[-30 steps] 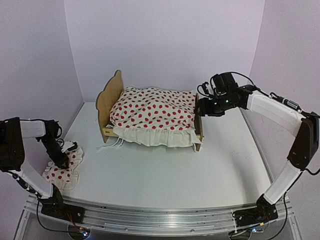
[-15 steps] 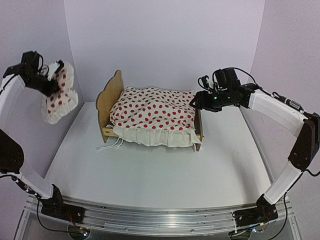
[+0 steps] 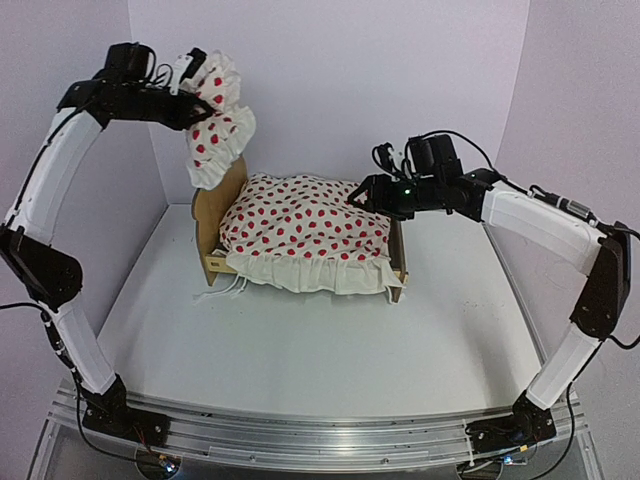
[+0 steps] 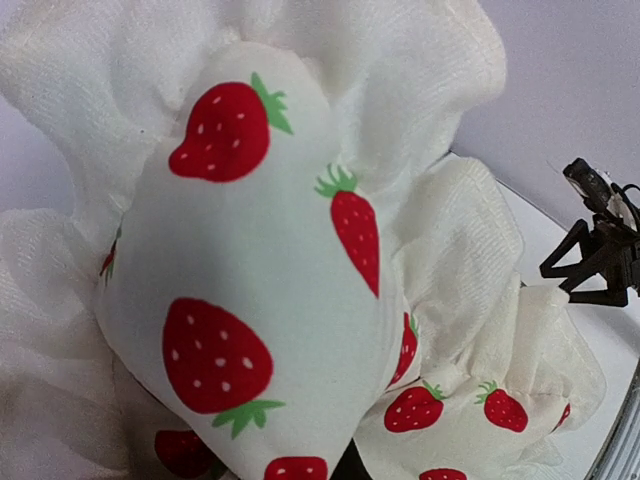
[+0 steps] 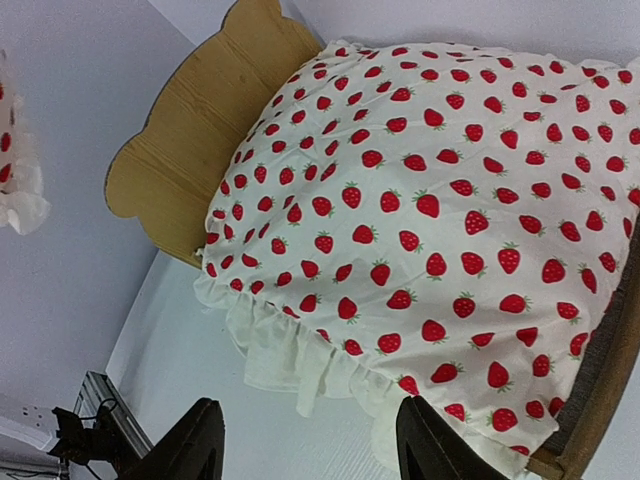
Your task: Set up the pet bed
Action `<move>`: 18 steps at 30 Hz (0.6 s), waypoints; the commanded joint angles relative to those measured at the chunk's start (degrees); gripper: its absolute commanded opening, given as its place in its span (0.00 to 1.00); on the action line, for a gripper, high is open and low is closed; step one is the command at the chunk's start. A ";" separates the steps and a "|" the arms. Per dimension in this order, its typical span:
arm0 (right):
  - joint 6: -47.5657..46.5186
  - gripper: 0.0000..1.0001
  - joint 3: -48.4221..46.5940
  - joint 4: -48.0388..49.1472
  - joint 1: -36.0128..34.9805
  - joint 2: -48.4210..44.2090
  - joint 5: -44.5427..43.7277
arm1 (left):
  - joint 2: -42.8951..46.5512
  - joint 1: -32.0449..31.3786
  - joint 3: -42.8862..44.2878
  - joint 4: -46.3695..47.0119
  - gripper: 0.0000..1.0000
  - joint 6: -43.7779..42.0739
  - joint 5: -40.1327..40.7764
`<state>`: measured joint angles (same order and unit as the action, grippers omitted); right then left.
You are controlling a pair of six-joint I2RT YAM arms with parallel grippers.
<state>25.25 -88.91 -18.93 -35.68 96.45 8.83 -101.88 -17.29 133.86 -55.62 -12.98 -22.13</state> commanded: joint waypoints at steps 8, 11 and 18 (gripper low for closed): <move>1.91 0.59 1.55 2.41 -3.93 -1.21 -4.74 | -18.76 -5.91 6.74 4.24 0.00 -13.02 16.49; 1.78 0.59 3.25 2.45 -4.19 -2.45 -6.29 | -21.52 -5.91 5.40 5.81 0.00 -18.24 21.27; 1.85 0.59 4.87 2.32 -4.40 -3.12 -6.72 | -27.07 -5.91 7.03 6.69 0.00 -21.40 26.81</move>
<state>26.68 -84.42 -17.65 -39.68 96.18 3.19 -128.07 -23.18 137.56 -51.98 -30.22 -0.68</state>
